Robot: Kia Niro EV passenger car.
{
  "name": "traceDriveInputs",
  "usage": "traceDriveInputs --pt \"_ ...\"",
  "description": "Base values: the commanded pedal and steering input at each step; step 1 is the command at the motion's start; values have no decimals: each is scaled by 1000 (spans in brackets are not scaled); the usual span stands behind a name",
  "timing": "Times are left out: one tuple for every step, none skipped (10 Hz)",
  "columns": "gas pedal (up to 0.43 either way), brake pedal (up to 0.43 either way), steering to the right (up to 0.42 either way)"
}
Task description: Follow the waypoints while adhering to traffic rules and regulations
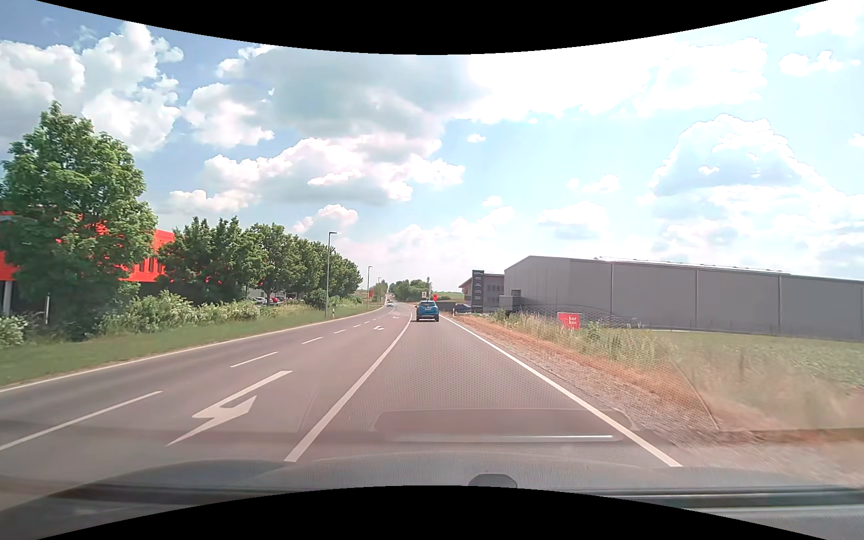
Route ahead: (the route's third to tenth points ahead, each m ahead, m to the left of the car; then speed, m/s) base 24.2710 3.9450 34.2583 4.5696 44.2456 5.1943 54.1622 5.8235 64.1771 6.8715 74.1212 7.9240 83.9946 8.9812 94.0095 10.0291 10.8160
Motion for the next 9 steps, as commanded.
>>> traceDriveInputs --pt "378 0 -16" --pt "370 0 -16" --pt "370 0 -16" --pt "370 0 -16" --pt "358 0 -15" --pt "358 0 -16" --pt "358 0 -15" --pt "358 0 -16" --pt "358 0 -16"
